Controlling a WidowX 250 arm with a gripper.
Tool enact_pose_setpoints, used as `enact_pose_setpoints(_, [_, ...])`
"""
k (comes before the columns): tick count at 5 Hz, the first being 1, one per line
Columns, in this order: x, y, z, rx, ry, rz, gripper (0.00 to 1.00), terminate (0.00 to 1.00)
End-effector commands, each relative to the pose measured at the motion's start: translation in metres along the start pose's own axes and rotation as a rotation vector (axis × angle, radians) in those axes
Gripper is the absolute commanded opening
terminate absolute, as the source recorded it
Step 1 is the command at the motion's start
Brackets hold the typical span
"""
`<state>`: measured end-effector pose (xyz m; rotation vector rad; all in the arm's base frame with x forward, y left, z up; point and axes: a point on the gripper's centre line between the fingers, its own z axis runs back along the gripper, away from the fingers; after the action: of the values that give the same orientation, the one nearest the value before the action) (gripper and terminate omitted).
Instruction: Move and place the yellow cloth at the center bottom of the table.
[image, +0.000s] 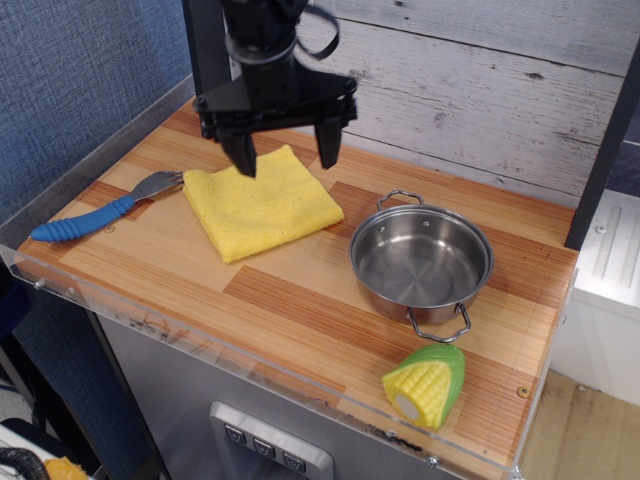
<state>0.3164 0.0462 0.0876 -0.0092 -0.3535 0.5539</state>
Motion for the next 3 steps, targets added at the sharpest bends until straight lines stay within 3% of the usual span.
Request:
enact_pose_setpoints(1, [0.020,0.025,-0.018,0.044,-0.038,0.061,1.00,0.00])
enact_pose_setpoints(3, [0.024,0.030,-0.047,0.080,-0.010,0.087,1.00,0.00])
